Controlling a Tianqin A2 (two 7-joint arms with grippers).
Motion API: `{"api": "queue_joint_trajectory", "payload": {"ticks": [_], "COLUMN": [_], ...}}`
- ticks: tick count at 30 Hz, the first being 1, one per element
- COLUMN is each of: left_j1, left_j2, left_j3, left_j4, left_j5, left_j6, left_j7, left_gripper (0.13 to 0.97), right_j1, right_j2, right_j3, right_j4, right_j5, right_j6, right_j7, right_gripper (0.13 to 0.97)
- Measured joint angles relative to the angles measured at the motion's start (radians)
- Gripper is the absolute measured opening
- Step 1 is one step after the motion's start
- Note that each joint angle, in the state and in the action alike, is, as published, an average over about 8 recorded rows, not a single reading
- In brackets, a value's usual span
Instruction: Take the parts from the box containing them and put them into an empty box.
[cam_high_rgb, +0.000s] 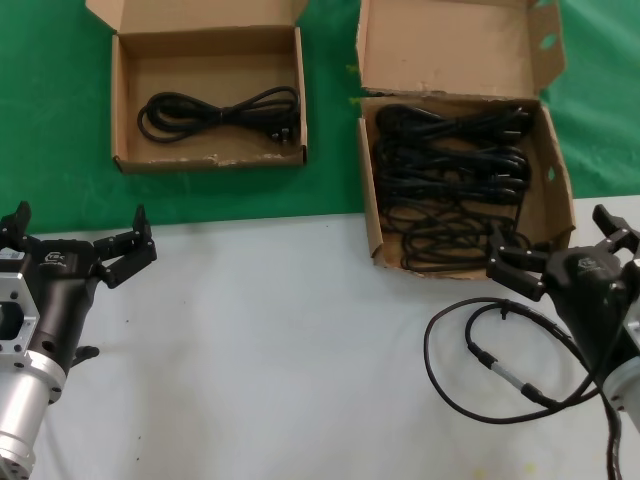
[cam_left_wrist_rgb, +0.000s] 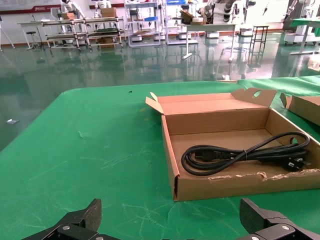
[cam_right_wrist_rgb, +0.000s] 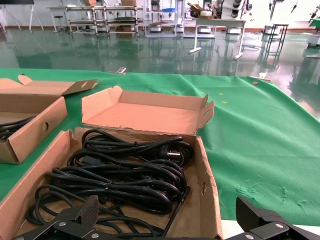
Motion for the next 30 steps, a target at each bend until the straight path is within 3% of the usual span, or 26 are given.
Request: {"api": "queue_joint_trajectory", "payload": {"ticks": [30], "left_j1": [0.000], "left_j2": [0.000], "left_j3": [0.000], "left_j4": [0.000], "left_j5": [0.000], "left_j6": [0.000], "left_j7": [0.000], "left_gripper": [0.966], "right_j1": [0.000], "right_j2": [0.000], "right_j3": [0.000], "right_j4": [0.000], "right_j5": [0.000], "right_j6": [0.000], "right_j7": [0.000], "right_gripper": [0.966]}}
